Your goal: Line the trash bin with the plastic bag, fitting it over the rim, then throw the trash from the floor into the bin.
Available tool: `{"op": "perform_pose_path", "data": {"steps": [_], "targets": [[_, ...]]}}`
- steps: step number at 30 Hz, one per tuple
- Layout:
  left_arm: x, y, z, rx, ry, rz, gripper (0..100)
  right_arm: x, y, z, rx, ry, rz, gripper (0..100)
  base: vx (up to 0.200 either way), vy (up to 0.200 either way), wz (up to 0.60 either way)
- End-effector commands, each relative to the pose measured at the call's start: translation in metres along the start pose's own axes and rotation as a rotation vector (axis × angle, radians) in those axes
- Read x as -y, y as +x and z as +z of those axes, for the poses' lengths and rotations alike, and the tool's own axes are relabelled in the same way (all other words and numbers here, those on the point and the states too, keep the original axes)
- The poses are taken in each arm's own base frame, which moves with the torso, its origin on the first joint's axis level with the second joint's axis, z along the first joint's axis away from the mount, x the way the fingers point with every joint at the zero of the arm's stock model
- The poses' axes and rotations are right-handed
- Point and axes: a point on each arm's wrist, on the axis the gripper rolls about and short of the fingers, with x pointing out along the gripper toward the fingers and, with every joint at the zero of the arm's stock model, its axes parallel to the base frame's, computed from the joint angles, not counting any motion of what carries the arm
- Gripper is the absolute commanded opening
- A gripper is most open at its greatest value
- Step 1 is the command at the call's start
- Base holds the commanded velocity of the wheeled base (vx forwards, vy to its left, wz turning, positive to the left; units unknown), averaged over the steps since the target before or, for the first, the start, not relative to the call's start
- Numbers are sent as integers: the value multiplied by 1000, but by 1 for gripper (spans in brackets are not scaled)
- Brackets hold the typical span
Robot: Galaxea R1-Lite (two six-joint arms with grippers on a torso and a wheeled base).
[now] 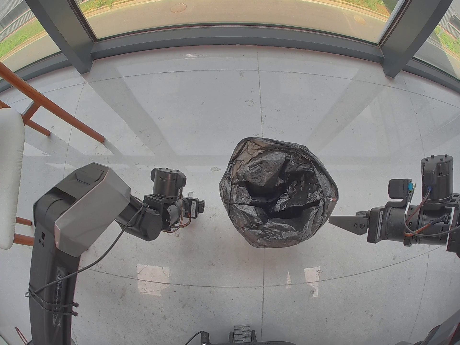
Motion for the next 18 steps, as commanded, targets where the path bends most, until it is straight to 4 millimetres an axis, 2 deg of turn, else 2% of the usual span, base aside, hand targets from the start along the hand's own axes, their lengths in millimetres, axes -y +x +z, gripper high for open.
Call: {"op": "perform_pose_path", "data": {"steps": [1,3,4,7,8,18], "targets": [[2,21,-19,-25,4,17,100,3,0,1,2,5,-9,100,0,0,0],[2,21,-19,-25,4,17,100,3,0,1,2,5,-9,100,0,0,0],[2,34,-19,-4,-1,24,100,2,0,1,3,6,-9,100,0,0,0],[1,47,-21,20,-8,55,100,2,-1,1,5,6,-10,100,0,0,0],[1,47,-21,20,-8,55,0,2,-1,1,5,6,-10,100,0,0,0],[-6,52,-23,19,-15,81,0,3,-2,2,13,6,-13,100,0,0,0]]}}
